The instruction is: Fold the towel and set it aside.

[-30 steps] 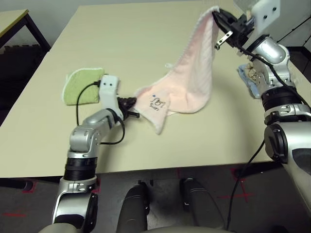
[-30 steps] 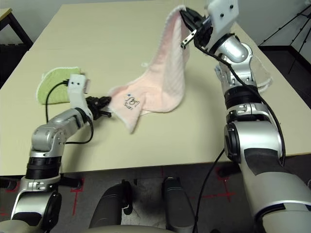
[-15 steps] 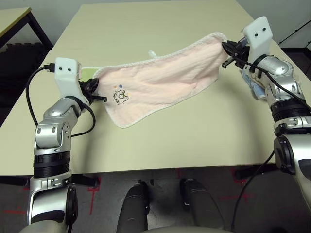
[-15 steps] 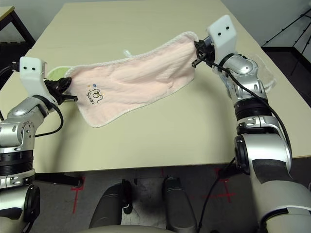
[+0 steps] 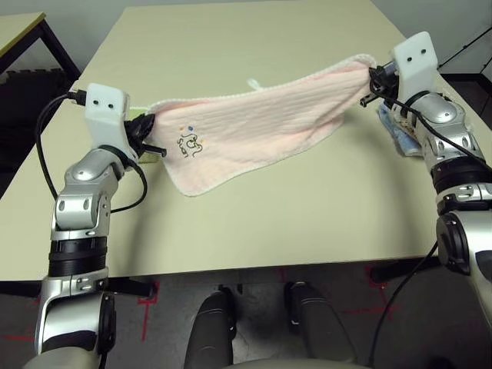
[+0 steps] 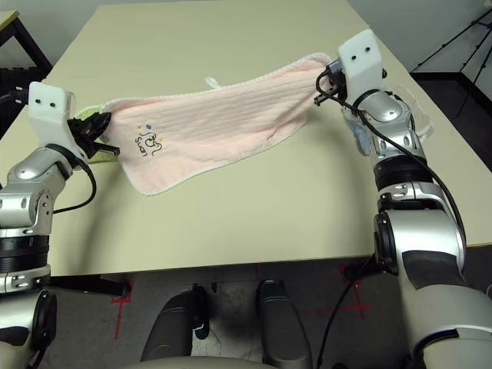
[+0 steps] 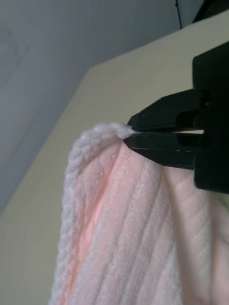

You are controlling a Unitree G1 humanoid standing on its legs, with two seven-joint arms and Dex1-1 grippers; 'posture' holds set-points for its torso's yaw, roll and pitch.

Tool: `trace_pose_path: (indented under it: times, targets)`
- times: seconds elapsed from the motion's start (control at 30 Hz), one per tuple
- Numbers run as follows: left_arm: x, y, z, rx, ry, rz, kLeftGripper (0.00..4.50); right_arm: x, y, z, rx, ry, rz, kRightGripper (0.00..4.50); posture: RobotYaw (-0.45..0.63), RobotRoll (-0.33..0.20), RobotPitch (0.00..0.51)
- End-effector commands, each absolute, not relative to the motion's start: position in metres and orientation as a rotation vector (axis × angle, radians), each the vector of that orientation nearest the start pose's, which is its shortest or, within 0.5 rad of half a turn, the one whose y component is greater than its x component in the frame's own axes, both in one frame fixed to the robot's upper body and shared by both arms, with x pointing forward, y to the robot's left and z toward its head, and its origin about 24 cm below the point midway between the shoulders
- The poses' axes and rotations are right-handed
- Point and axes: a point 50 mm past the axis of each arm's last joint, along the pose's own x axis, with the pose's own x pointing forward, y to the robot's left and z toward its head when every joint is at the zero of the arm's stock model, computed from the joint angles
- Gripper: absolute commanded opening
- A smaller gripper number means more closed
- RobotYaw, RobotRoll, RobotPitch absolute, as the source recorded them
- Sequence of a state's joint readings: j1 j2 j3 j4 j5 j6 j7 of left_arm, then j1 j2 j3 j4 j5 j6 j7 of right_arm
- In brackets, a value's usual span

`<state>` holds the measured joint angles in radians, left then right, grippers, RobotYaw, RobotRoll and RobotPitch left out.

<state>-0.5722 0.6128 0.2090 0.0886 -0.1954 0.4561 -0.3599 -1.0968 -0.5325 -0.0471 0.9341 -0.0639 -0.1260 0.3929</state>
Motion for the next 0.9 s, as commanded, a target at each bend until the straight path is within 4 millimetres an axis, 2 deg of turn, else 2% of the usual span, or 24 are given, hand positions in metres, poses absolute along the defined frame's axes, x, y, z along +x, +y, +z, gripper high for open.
trace_pose_path:
  times: [0.03, 0.2, 0.5, 0.9]
  targets:
    - [0.329, 0.283, 0.211, 0.319, -0.036, -0.048, 0.03, 0.403, -0.242, 0.238, -0.475, -0.163, 0.194, 0.00, -0.11, 0.000, 0.145]
    - [0.331, 0.294, 0.217, 0.353, -0.033, 0.012, 0.03, 0.395, -0.247, 0.229, -0.415, -0.085, 0.299, 0.00, -0.13, 0.000, 0.150]
    - [0.341, 0.297, 0.230, 0.368, -0.064, 0.023, 0.03, 0.389, -0.262, 0.241, -0.397, -0.128, 0.205, 0.00, -0.15, 0.000, 0.152]
    - [0.344, 0.296, 0.224, 0.346, -0.039, 0.035, 0.03, 0.376, -0.254, 0.230, -0.340, -0.117, 0.263, 0.00, -0.17, 0.000, 0.158]
